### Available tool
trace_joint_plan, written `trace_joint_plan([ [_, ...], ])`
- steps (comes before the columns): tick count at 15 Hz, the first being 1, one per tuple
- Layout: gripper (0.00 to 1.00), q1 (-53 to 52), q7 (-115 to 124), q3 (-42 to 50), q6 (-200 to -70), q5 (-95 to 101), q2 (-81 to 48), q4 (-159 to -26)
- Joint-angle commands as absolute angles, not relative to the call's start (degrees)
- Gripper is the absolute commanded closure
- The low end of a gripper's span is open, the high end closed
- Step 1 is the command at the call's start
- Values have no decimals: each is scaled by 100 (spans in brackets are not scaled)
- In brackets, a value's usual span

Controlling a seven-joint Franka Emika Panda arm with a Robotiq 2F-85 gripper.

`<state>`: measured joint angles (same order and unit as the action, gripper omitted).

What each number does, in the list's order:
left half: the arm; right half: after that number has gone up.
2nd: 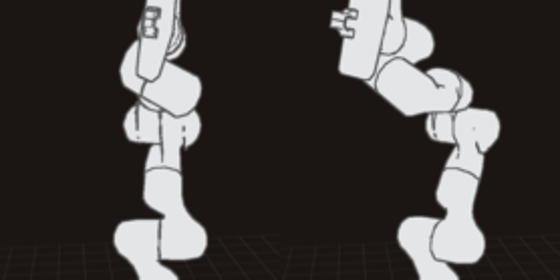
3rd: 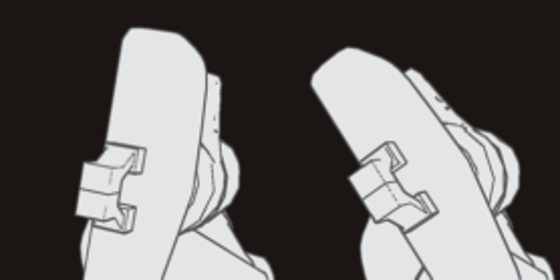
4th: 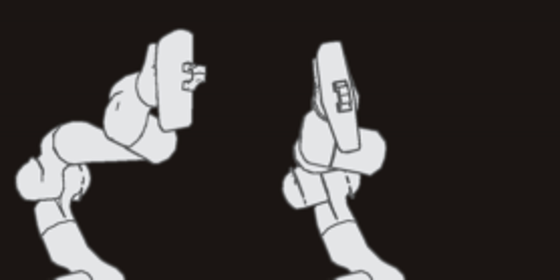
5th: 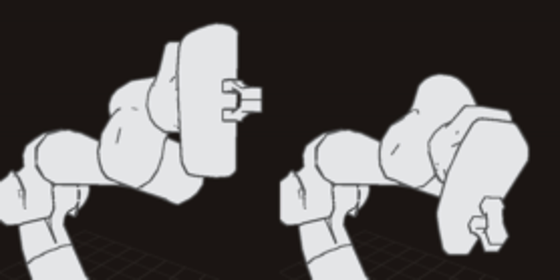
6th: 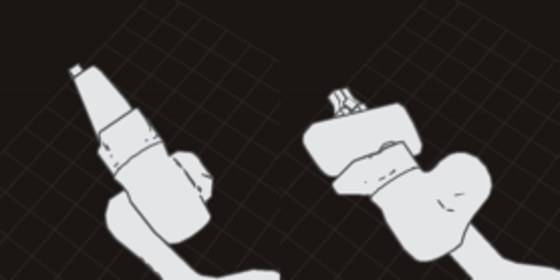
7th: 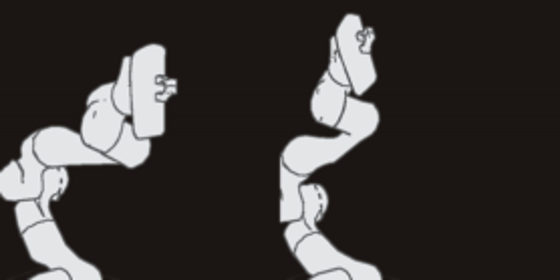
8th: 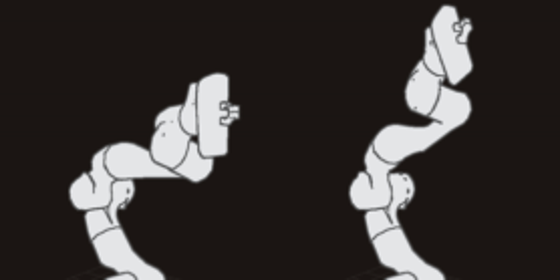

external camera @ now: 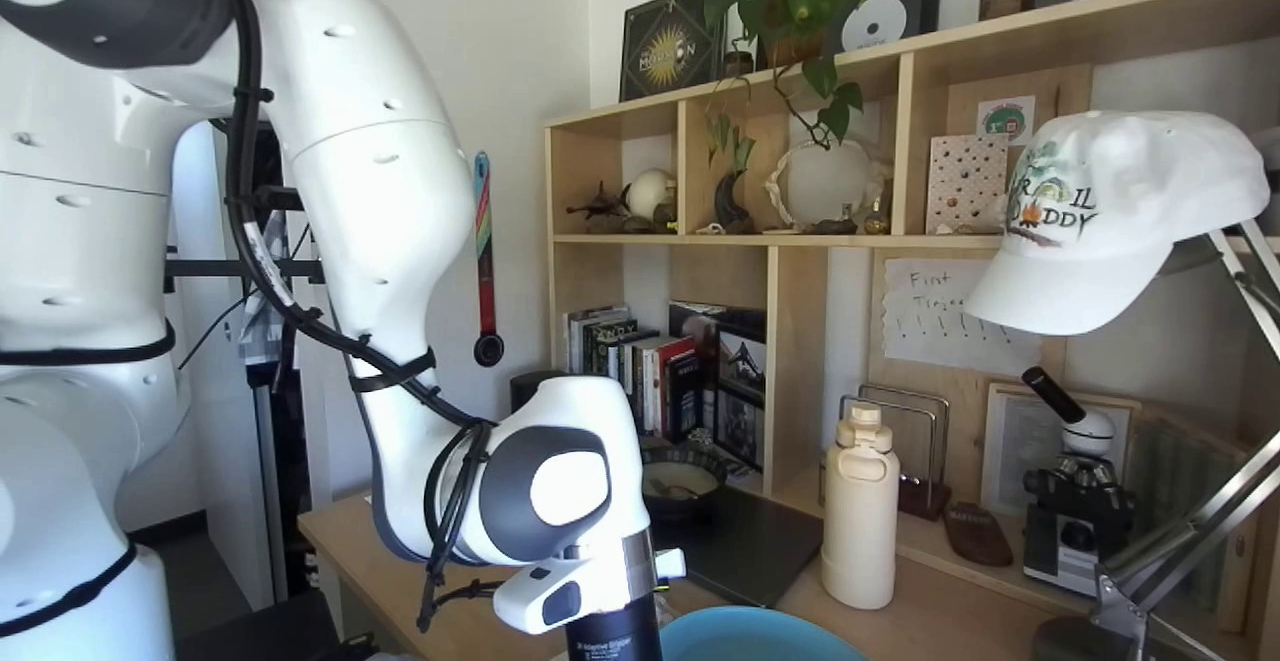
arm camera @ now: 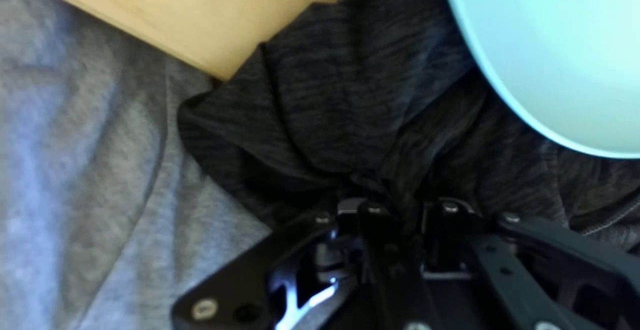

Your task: Move the blue plate to the right then put the brown bowl on the blue plate

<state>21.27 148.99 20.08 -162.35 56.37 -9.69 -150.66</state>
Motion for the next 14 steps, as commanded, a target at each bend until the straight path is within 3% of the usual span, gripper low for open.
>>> trace_joint_plan([
  [1,95,1854,14384,2026,-15362,5133,-471,-15459],
  [9,95,1397,14205,1556,-11989,5687,692,-15260],
  [14,95,1397,14329,1256,-10524,6337,1130,-15326],
])
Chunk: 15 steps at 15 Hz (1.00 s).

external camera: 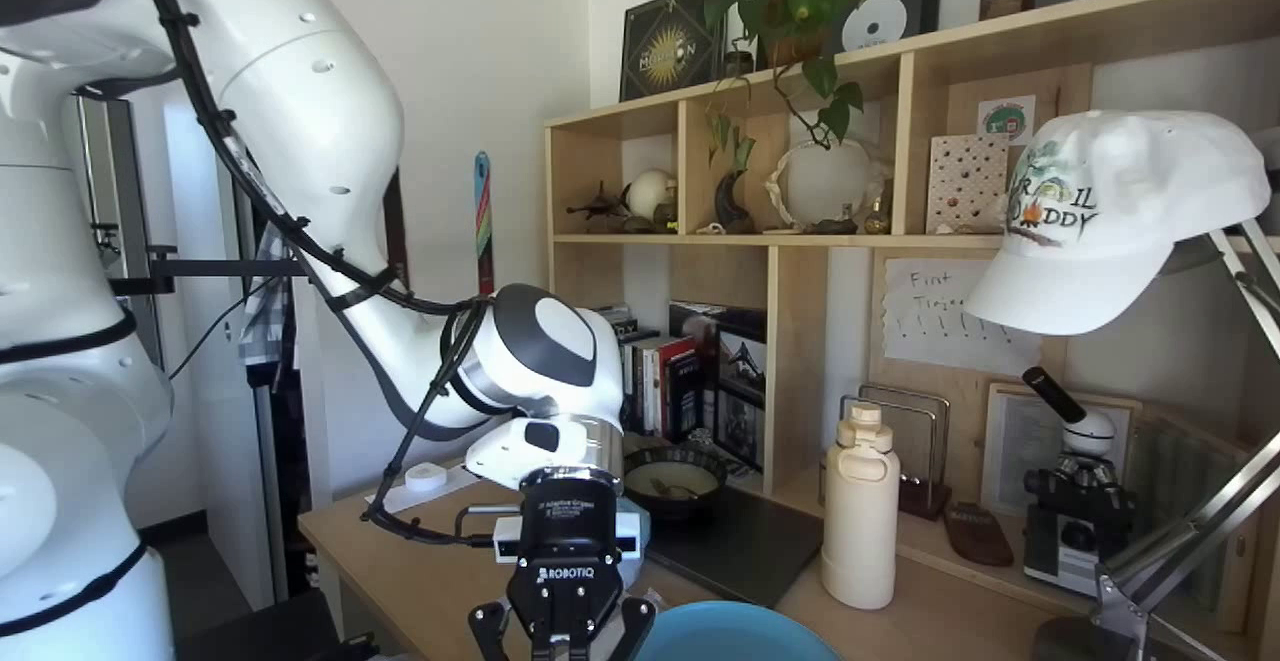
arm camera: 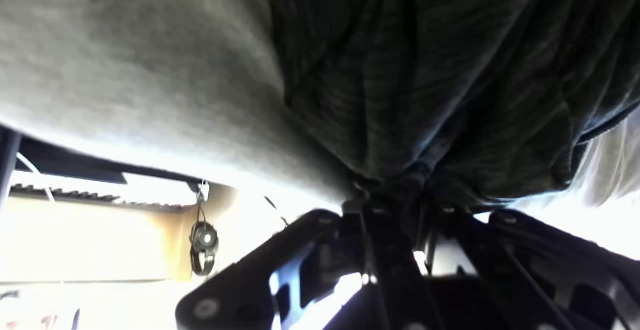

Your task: Move the blue plate to the right then put the brown bowl on the blue plate

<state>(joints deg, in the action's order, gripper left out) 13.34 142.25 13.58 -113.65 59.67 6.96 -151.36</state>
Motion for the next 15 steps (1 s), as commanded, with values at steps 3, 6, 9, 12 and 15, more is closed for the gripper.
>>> trace_joint_plan([
  [3,95,1550,14414,1366,-10055,6556,1627,-15577],
  [6,95,1843,14656,1579,-9586,6898,2143,-15788],
  [9,95,2298,14817,1991,-9340,7250,2738,-15990],
  [12,56,2663,14887,2404,-9542,7510,3233,-16109],
  [15,32,2692,14893,2604,-9747,7554,3364,-15880],
])
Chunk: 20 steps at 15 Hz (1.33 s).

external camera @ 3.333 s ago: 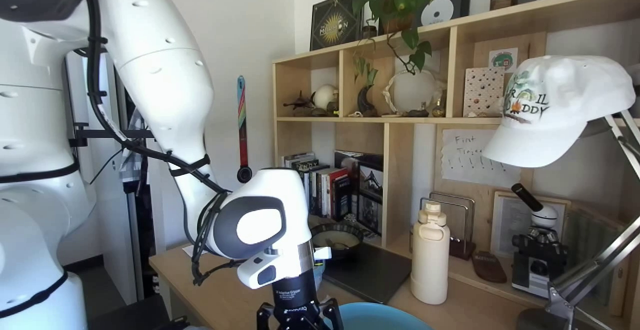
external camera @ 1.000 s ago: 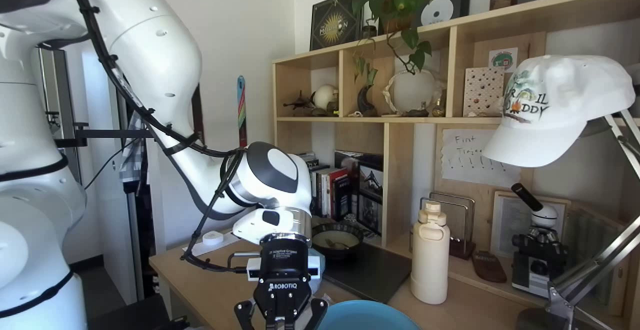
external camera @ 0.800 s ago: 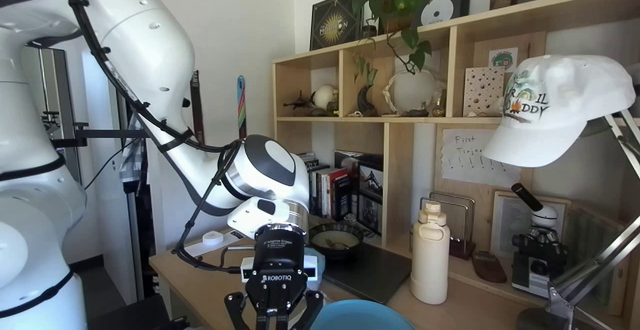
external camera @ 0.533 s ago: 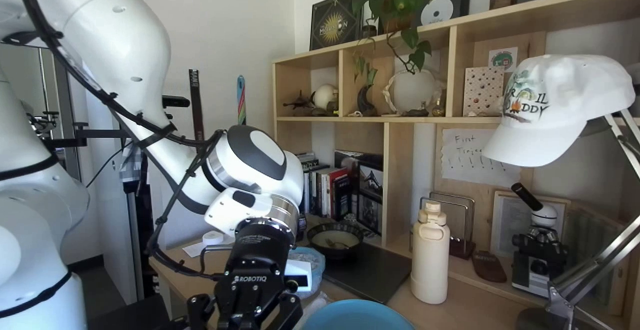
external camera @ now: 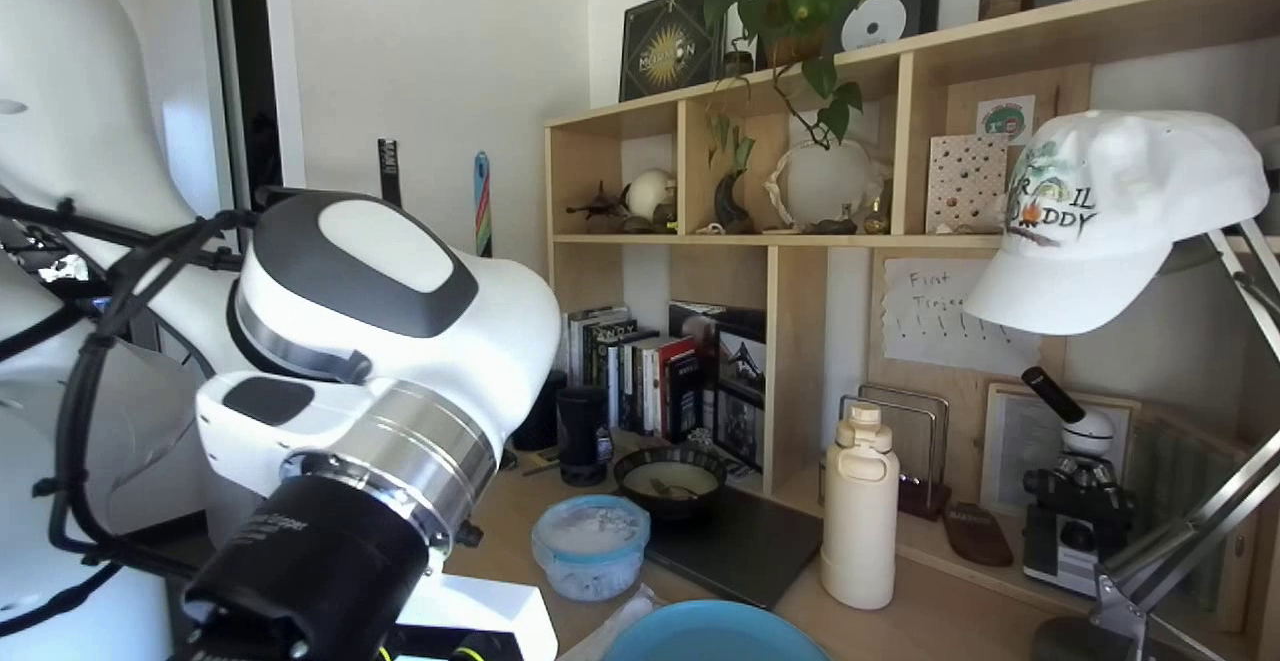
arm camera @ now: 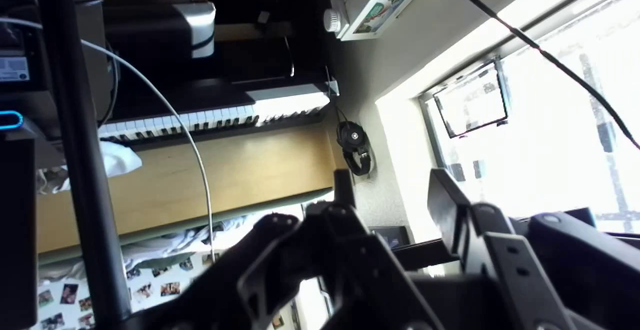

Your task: Move the blue plate to the right then put the brown bowl on the blue plate

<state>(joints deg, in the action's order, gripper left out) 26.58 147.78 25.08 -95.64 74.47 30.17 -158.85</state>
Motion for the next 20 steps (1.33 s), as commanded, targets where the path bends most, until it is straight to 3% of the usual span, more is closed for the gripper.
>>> trace_joint_plan([
  [1,25,2721,14924,2594,-9753,7608,3656,-16085],
  [4,1,2413,14727,2596,-10209,7352,3845,-15878],
  [5,0,2343,14678,2510,-10325,7258,4080,-15998],
  [13,0,1420,14542,2144,-11794,6110,4399,-15922],
  [20,0,-182,14546,2996,-13664,6069,3930,-15895],
])
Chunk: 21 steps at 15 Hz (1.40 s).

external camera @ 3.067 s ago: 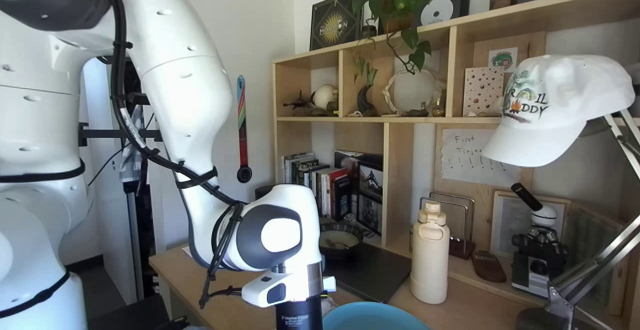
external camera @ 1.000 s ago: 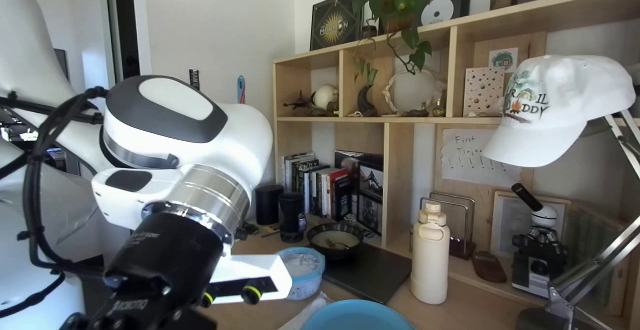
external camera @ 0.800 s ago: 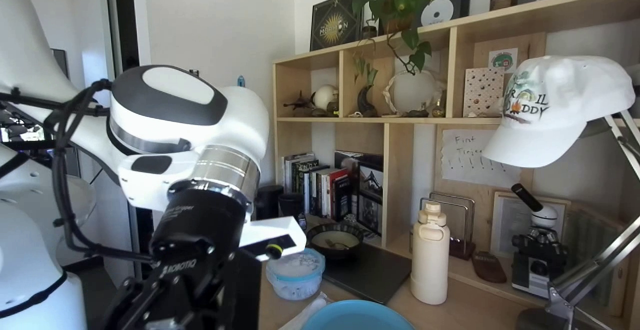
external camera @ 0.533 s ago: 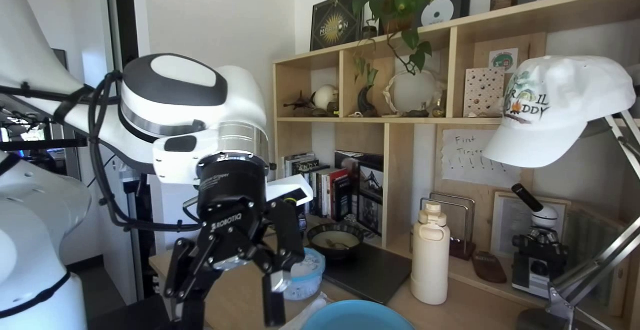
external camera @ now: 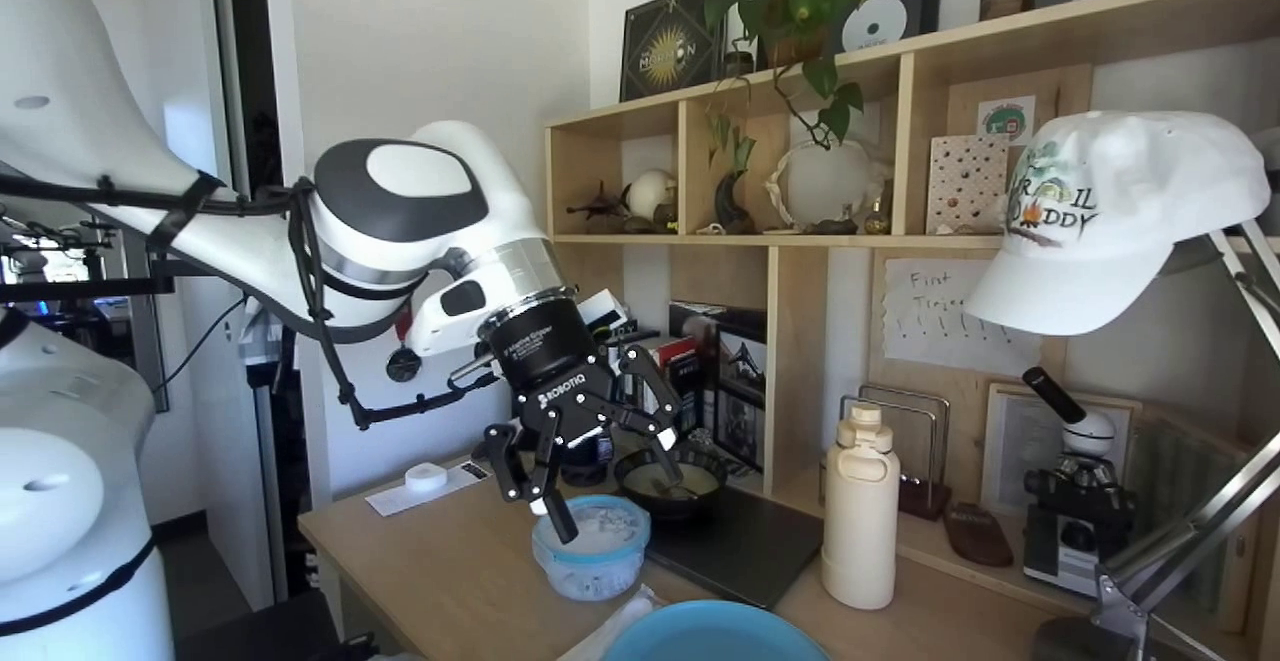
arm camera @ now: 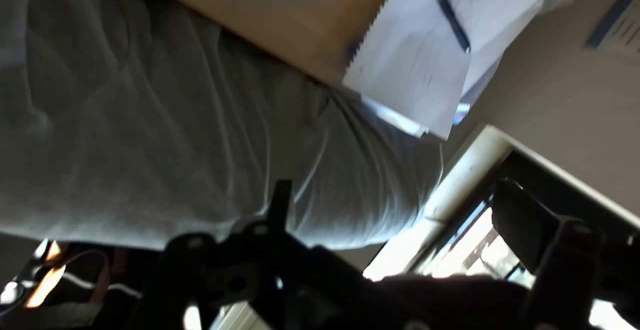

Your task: Move the blue plate to the right then put the brown bowl on the blue plate

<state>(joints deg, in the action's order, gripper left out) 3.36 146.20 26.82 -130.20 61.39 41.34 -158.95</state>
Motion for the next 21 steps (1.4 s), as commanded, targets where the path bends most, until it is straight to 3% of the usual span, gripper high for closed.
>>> trace_joint_plan([
  [1,0,-418,14527,3121,-13929,6079,3855,-15895],
  [7,0,-1827,14044,4140,-15546,5967,3414,-15898],
  [10,0,-3152,12919,5200,-14738,5530,4372,-15887],
  [11,0,-1627,12948,3783,-15794,4802,3140,-15983],
  [14,0,-2303,12471,4417,-15564,4648,3456,-15972],
  [21,0,-2397,12359,4532,-15586,4631,3606,-15976],
])
